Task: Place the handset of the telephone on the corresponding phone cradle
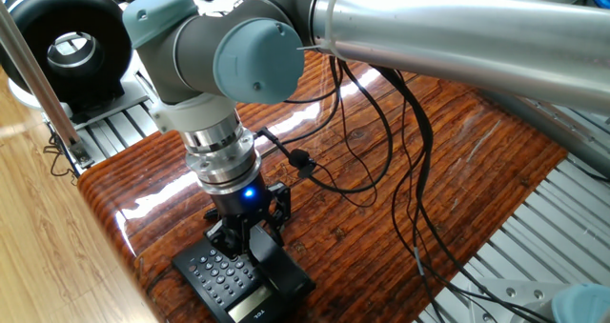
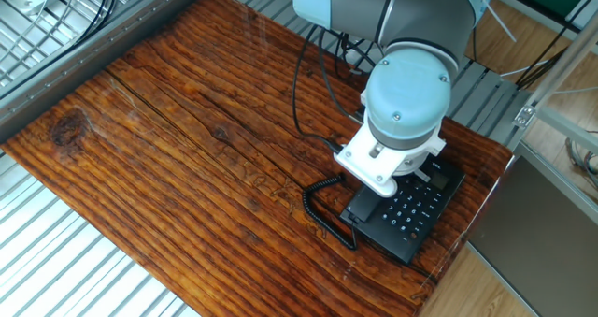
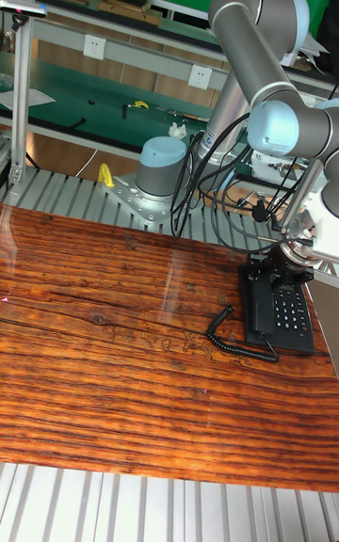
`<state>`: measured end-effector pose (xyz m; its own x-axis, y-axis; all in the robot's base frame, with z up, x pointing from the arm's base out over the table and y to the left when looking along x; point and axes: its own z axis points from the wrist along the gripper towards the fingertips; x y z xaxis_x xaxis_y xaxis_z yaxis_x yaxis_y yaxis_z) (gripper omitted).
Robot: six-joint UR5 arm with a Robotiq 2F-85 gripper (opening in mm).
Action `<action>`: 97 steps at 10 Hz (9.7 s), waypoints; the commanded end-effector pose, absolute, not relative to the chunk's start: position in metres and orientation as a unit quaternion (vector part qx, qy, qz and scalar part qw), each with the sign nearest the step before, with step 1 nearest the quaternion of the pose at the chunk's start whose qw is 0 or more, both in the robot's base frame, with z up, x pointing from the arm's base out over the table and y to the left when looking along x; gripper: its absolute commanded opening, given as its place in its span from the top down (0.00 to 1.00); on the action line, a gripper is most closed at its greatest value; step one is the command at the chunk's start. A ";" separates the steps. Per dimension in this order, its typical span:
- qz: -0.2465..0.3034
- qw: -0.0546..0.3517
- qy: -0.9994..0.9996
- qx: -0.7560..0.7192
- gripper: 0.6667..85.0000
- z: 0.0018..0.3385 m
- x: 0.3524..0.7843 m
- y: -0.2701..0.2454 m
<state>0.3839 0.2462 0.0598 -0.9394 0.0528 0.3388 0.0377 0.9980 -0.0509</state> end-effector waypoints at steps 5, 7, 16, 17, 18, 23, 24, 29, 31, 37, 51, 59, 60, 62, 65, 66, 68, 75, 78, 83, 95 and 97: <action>0.015 0.171 -0.985 -0.021 0.74 0.060 0.385 0.249; 0.014 0.169 -0.985 -0.016 0.70 0.060 0.387 0.249; -0.007 0.167 -0.986 0.010 0.30 0.058 0.388 0.251; -0.012 0.173 -0.985 0.014 0.18 0.062 0.386 0.250; -0.013 0.175 -0.984 0.017 0.14 0.064 0.386 0.248; -0.019 0.173 -0.985 0.012 0.14 0.082 0.389 0.246; -0.026 0.166 -0.986 0.014 0.15 0.088 0.394 0.243; -0.045 0.148 -0.988 -0.015 0.19 0.094 0.404 0.271; -0.071 0.156 -0.985 -0.035 0.22 0.099 0.400 0.296; -0.097 0.154 -0.982 -0.048 0.26 0.075 0.399 0.313; -0.084 0.127 -0.988 -0.035 0.25 0.054 0.432 0.310; -0.053 0.125 -0.990 -0.028 0.25 0.045 0.439 0.299; -0.051 0.125 -0.990 -0.029 0.25 0.044 0.440 0.301; -0.058 0.123 -0.990 -0.038 0.25 0.044 0.445 0.312; -0.070 0.126 -0.989 -0.041 0.25 0.048 0.444 0.318; -0.070 0.126 -0.989 -0.041 0.25 0.049 0.444 0.318; -0.063 0.130 -0.989 -0.040 0.25 0.055 0.442 0.316; -0.022 0.130 -0.991 -0.010 0.79 0.091 0.430 0.278; 0.083 0.062 -0.994 0.035 1.00 0.109 0.452 0.216; 0.000 0.037 -0.990 0.136 1.00 0.093 0.444 0.146; 0.168 0.054 -0.946 0.271 1.00 0.092 0.472 0.060; 0.186 0.056 -0.940 0.281 1.00 0.096 0.477 0.054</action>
